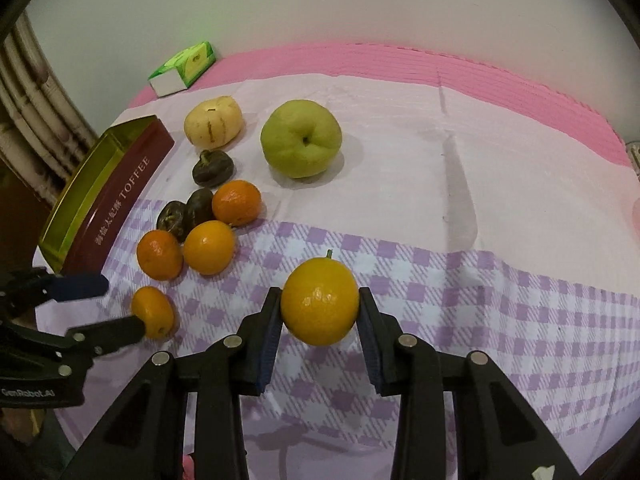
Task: Organize fruits
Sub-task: 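Grasp a mandarin orange with the right gripper while the left gripper grasps another orange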
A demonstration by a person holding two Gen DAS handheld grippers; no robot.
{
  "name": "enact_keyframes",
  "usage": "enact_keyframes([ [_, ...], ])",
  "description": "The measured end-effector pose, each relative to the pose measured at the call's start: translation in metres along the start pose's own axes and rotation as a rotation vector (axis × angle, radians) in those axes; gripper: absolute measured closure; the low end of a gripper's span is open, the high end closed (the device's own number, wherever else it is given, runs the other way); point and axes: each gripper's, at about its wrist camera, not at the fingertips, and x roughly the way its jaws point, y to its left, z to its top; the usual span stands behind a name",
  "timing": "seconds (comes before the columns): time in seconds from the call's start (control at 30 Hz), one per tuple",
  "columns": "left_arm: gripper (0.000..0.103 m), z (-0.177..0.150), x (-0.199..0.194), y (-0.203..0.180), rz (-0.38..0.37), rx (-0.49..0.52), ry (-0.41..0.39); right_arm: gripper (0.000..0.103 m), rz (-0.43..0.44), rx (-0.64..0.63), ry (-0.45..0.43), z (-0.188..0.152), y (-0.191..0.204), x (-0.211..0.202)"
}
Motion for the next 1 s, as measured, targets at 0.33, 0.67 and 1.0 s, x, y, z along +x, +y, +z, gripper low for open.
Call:
enact_keyframes([
  [0.33, 0.053, 0.005, 0.021, -0.004, -0.007, -0.012, 0.055, 0.069, 0.012, 0.016, 0.003, -0.002, -0.004, 0.0],
  [0.67, 0.06, 0.004, 0.025, 0.004, -0.019, -0.018, 0.055, 0.069, 0.013, 0.015, 0.015, -0.002, -0.004, 0.002],
  [1.0, 0.061, 0.004, 0.003, 0.013, -0.033, -0.007, -0.008, 0.069, 0.005, 0.005, 0.033, -0.004, 0.0, 0.009],
])
